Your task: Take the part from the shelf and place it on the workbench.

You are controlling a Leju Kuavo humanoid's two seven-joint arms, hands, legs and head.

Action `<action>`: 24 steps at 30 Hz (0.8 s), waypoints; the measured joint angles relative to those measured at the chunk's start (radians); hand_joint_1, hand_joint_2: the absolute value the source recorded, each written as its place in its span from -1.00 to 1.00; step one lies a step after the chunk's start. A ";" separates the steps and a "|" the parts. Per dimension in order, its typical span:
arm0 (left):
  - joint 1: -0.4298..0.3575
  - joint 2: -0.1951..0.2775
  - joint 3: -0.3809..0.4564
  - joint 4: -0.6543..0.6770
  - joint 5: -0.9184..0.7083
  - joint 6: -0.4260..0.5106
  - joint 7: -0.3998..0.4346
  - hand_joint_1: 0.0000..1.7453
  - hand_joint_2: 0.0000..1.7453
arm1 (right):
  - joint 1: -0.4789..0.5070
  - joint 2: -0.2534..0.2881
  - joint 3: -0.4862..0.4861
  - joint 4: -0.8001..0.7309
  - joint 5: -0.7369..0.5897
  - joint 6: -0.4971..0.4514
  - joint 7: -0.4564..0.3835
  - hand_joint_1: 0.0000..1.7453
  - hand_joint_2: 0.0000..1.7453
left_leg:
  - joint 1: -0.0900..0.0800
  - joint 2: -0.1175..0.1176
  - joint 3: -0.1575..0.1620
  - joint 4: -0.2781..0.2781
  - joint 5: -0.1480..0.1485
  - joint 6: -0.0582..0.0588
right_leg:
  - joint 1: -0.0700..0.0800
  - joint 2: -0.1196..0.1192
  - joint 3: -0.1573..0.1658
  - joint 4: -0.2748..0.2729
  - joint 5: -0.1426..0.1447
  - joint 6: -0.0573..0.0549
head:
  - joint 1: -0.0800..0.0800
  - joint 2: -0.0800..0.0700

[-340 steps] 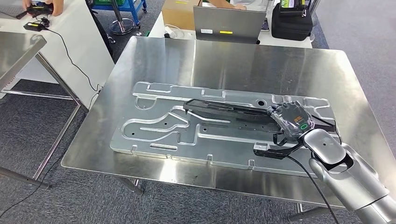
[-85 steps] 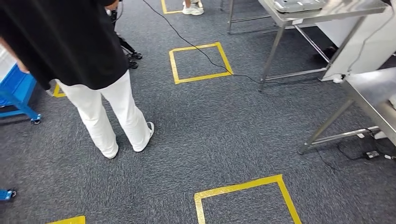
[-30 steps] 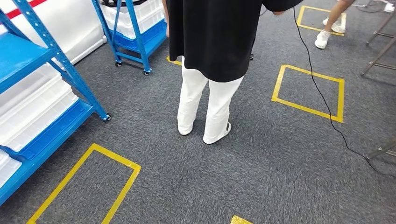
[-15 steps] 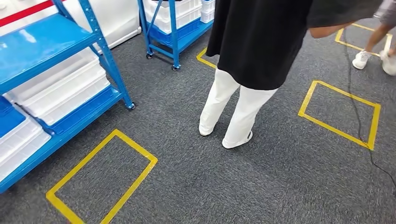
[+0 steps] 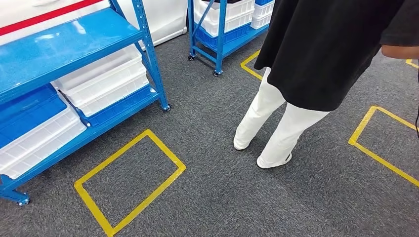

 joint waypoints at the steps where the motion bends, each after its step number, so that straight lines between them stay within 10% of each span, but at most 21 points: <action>1: -0.002 0.001 0.000 0.000 0.000 0.000 0.000 -1.00 -1.00 | -0.001 0.000 -0.003 0.003 0.004 -0.001 -0.003 -1.00 -1.00 | -0.001 0.029 -0.015 0.034 -0.023 -0.005 | -0.003 -0.015 0.006 -0.009 0.002 -0.004 | 0.000 0.000; 4: -0.010 0.002 -0.001 0.001 0.001 0.002 0.000 -1.00 -1.00 | -0.002 0.001 -0.015 0.015 0.017 -0.004 -0.011 -1.00 -1.00 | 0.010 0.091 -0.106 0.211 -0.109 -0.024 | -0.003 -0.064 0.012 -0.014 -0.001 -0.009 | -0.001 0.000; 6: -0.009 0.005 -0.002 0.002 0.001 0.004 0.002 -1.00 -1.00 | -0.014 -0.001 -0.023 0.036 0.027 -0.023 -0.020 -1.00 -1.00 | 0.019 0.100 -0.127 0.248 -0.104 -0.036 | -0.005 -0.093 0.013 -0.012 -0.007 -0.005 | -0.001 0.000; 10: -0.010 0.013 -0.008 0.003 0.004 0.008 -0.001 -1.00 -1.00 | -0.052 -0.015 -0.039 0.115 0.041 -0.075 -0.055 -1.00 -1.00 | 0.025 0.158 -0.013 0.025 0.010 -0.041 | -0.010 -0.135 0.020 0.007 -0.027 0.019 | -0.001 0.000; 14: -0.006 0.018 -0.018 0.005 0.002 0.007 -0.008 -1.00 -1.00 | -0.082 -0.028 -0.044 0.166 0.057 -0.095 -0.071 -1.00 -1.00 | 0.019 0.144 -0.002 -0.007 0.017 -0.009 | -0.010 -0.158 0.033 0.011 -0.037 0.044 | -0.001 0.000; 16: -0.005 0.020 -0.022 0.005 0.000 0.008 -0.011 -1.00 -1.00 | -0.093 -0.037 -0.044 0.192 0.064 -0.110 -0.077 -1.00 -1.00 | 0.021 0.127 0.000 -0.012 0.022 0.006 | -0.016 -0.120 0.024 0.040 -0.064 0.054 | 0.000 0.000; 20: -0.013 0.029 -0.030 0.005 -0.006 0.012 -0.020 -1.00 -1.00 | -0.105 -0.060 -0.048 0.250 0.082 -0.140 -0.089 -1.00 -1.00 | 0.017 0.083 -0.003 -0.014 0.028 0.020 | -0.017 -0.048 -0.094 0.274 -0.172 0.056 | 0.000 0.000; 22: -0.013 0.036 -0.042 0.005 -0.027 0.012 -0.026 -1.00 -1.00 | -0.116 -0.077 -0.043 0.287 0.110 -0.167 -0.095 -1.00 -1.00 | 0.013 0.055 -0.001 -0.013 0.028 0.020 | -0.017 -0.044 -0.109 0.282 -0.140 0.049 | 0.000 0.000; 24: -0.016 0.048 -0.072 0.005 -0.080 0.009 -0.035 -1.00 -1.00 | -0.133 -0.102 -0.029 0.345 0.147 -0.208 -0.106 -1.00 -1.00 | 0.011 0.026 0.002 -0.013 0.028 0.020 | -0.013 -0.013 -0.062 0.156 -0.057 0.034 | 0.000 0.000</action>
